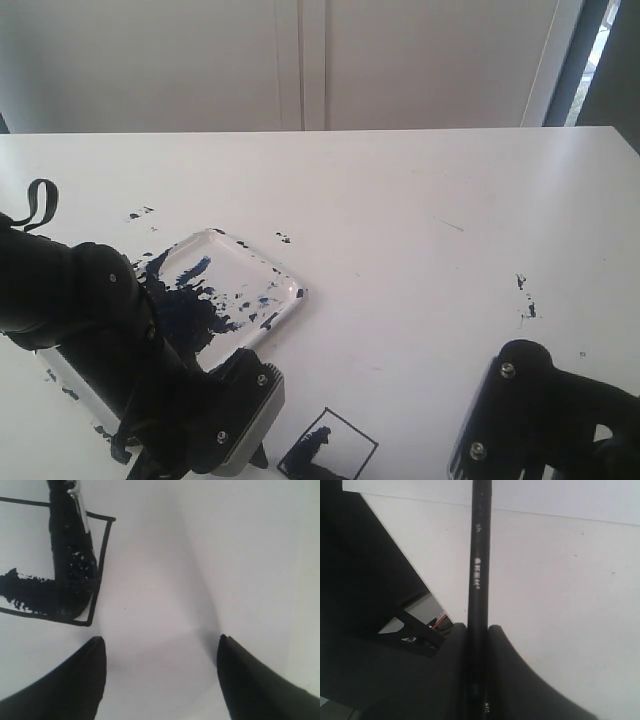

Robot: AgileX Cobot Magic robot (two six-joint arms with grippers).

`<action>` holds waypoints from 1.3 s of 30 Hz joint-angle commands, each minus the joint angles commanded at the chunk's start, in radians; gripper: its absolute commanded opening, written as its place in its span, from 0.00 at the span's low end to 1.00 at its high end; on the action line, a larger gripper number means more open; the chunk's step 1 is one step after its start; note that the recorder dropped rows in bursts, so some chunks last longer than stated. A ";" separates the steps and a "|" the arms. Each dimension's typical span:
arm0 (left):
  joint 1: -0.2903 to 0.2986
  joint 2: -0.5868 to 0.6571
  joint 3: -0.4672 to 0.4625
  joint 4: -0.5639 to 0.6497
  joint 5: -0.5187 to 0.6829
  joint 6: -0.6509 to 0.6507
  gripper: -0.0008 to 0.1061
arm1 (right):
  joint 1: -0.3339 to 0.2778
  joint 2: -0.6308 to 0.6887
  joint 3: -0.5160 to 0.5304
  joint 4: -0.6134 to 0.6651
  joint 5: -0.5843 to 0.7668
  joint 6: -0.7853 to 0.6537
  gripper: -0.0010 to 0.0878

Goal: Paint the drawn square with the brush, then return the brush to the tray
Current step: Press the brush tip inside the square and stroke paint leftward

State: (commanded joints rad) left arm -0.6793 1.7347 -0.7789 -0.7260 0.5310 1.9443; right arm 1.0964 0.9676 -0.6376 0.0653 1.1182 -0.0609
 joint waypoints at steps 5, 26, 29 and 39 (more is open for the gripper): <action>0.000 0.000 0.000 0.000 0.002 0.000 0.63 | 0.000 0.000 0.000 0.000 0.000 0.000 0.01; 0.000 0.000 0.000 0.002 0.018 0.007 0.63 | 0.000 0.000 0.000 -0.219 -0.016 0.139 0.01; 0.000 0.000 0.000 0.002 0.018 0.007 0.63 | 0.000 0.000 0.000 -0.209 -0.016 0.139 0.01; 0.000 0.000 0.000 0.002 -0.014 0.000 0.63 | 0.000 0.000 0.000 -0.110 -0.021 0.106 0.01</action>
State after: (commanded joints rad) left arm -0.6793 1.7347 -0.7789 -0.7236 0.5172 1.9439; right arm 1.0964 0.9676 -0.6376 -0.0443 1.0976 0.0449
